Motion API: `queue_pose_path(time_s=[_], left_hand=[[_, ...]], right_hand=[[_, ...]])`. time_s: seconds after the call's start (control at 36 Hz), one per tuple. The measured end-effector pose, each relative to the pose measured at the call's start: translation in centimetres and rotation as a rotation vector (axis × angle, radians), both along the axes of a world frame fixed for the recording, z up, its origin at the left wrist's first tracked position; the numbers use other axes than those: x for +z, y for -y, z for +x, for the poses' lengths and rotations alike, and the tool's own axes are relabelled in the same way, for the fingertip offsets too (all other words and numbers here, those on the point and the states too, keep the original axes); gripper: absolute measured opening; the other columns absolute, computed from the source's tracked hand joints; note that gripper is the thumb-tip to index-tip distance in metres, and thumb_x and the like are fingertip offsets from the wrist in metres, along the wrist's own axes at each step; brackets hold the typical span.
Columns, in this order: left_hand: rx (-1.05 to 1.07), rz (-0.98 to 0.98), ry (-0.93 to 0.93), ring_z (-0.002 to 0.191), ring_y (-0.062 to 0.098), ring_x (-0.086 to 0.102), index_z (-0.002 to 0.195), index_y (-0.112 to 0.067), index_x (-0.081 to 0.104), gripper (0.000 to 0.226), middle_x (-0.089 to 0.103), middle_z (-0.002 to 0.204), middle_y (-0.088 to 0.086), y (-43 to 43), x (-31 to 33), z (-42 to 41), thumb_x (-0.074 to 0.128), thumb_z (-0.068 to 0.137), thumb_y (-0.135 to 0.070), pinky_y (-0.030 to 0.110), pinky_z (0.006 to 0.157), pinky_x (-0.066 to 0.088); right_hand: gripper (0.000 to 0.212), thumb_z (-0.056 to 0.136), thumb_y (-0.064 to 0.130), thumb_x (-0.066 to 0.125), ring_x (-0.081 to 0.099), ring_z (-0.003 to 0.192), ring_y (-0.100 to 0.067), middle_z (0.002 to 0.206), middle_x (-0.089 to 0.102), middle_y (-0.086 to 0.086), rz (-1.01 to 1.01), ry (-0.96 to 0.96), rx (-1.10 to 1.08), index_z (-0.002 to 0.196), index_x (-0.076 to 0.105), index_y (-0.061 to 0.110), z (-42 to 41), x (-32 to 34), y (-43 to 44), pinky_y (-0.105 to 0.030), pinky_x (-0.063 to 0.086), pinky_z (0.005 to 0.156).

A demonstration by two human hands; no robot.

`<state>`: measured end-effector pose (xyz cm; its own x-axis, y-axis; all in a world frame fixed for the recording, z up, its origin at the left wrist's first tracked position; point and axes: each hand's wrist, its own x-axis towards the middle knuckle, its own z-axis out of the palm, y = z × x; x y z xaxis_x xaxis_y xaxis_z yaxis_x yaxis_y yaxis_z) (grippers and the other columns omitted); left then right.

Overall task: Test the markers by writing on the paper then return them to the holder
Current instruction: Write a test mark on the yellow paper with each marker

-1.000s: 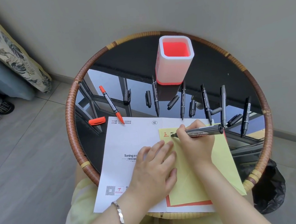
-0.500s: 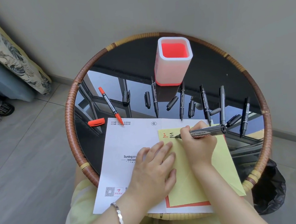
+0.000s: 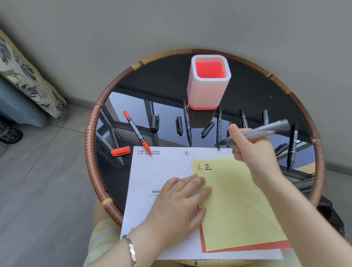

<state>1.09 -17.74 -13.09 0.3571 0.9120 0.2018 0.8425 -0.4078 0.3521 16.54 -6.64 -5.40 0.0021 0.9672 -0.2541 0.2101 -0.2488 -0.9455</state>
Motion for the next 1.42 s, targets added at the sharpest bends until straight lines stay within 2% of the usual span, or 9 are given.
queue_pose_path(time_s=[0.17, 0.33, 0.42, 0.58, 0.69, 0.81, 1.08, 1.25, 1.42], left_hand=[[-0.044, -0.047, 0.032, 0.114, 0.011, 0.054, 0.112, -0.029, 0.065, 0.037, 0.062, 0.12, -0.008, -0.4, -0.1, -0.7, 0.048, 0.081, -0.041, 0.027, 0.096, 0.031], [-0.052, -0.075, 0.053, 0.121, 0.008, 0.045, 0.119, -0.031, 0.061, 0.04, 0.059, 0.125, -0.009, -0.3, -0.5, -1.0, 0.049, 0.083, -0.043, 0.026, 0.1, 0.026], [-0.049, -0.065, 0.08, 0.12, 0.008, 0.045, 0.117, -0.03, 0.062, 0.039, 0.061, 0.124, -0.008, -0.3, -0.6, -0.9, 0.05, 0.082, -0.043, 0.025, 0.101, 0.026], [-0.054, -0.043, 0.103, 0.119, 0.008, 0.048, 0.115, -0.029, 0.063, 0.038, 0.061, 0.122, -0.008, -0.3, -0.6, -1.0, 0.05, 0.082, -0.042, 0.025, 0.1, 0.028], [-0.055, -0.022, 0.132, 0.119, 0.009, 0.048, 0.115, -0.029, 0.063, 0.037, 0.062, 0.122, -0.008, -0.3, -0.9, -0.9, 0.052, 0.081, -0.041, 0.026, 0.099, 0.029], [-0.055, -0.003, 0.137, 0.118, 0.008, 0.047, 0.114, -0.029, 0.064, 0.037, 0.062, 0.122, -0.008, -0.4, -1.0, -0.9, 0.051, 0.081, -0.041, 0.026, 0.098, 0.029], [-0.062, -0.007, 0.112, 0.119, 0.008, 0.048, 0.114, -0.03, 0.062, 0.037, 0.061, 0.122, -0.009, -0.4, -1.0, -0.9, 0.051, 0.08, -0.041, 0.027, 0.097, 0.03], [-0.062, -0.018, 0.097, 0.118, 0.008, 0.049, 0.114, -0.03, 0.062, 0.037, 0.061, 0.122, -0.009, -0.4, -0.8, -1.0, 0.051, 0.081, -0.041, 0.026, 0.098, 0.029], [-0.053, 0.022, 0.09, 0.115, 0.01, 0.054, 0.111, -0.029, 0.065, 0.037, 0.063, 0.119, -0.009, -0.4, -0.9, -0.7, 0.052, 0.078, -0.04, 0.027, 0.096, 0.031]], right_hand=[[0.007, 0.092, 0.012, 0.051, 0.039, 0.06, -0.01, 0.07, 0.043, -0.004, -0.113, -0.12, 0.372, 0.087, 0.057, 0.011, -1.9, 4.8, -3.1, -0.022, 0.036, 0.06], [0.024, 0.088, 0.037, 0.056, 0.065, 0.069, -0.013, 0.075, 0.069, -0.002, -0.083, 0.422, 0.651, 0.08, 0.064, 0.015, -6.6, 4.6, -5.0, -0.024, 0.055, 0.068], [0.032, 0.086, 0.035, 0.058, 0.056, 0.048, -0.007, 0.058, 0.063, 0.002, -0.034, 0.596, 0.693, 0.067, 0.063, 0.01, -9.0, 2.9, -5.1, -0.014, 0.045, 0.045], [0.042, 0.081, 0.032, 0.068, 0.043, 0.049, -0.022, 0.055, 0.051, -0.009, 0.128, 0.793, 0.615, 0.057, 0.045, 0.005, -11.4, -0.9, -5.4, -0.028, 0.039, 0.054], [0.054, 0.081, 0.034, 0.068, 0.031, 0.043, -0.022, 0.045, 0.039, -0.011, 0.208, 0.793, 0.535, 0.049, 0.038, 0.003, -11.1, -1.4, -5.0, -0.03, 0.033, 0.05], [0.037, 0.085, 0.027, 0.063, 0.061, 0.068, -0.035, 0.072, 0.068, -0.023, 0.314, 0.731, 0.42, 0.074, 0.065, -0.008, -9.6, -0.9, -4.7, -0.038, 0.05, 0.068], [0.017, 0.084, 0.005, 0.058, 0.053, 0.078, -0.028, 0.095, 0.063, -0.016, 0.161, 0.801, 0.37, 0.1, 0.056, -0.001, -8.7, -1.5, -5.4, -0.03, 0.041, 0.065], [0.017, 0.077, 0.004, 0.062, 0.041, 0.052, -0.017, 0.06, 0.046, -0.006, 0.033, 0.718, 0.308, 0.065, 0.05, 0.004, -8.9, -1.0, -5.7, -0.022, 0.027, 0.042], [0.021, 0.077, 0.012, 0.056, 0.032, 0.054, -0.017, 0.056, 0.039, -0.007, 0.023, 0.555, 0.326, 0.063, 0.055, -0.004, -6.0, 0.0, -4.2, -0.025, 0.026, 0.053]])
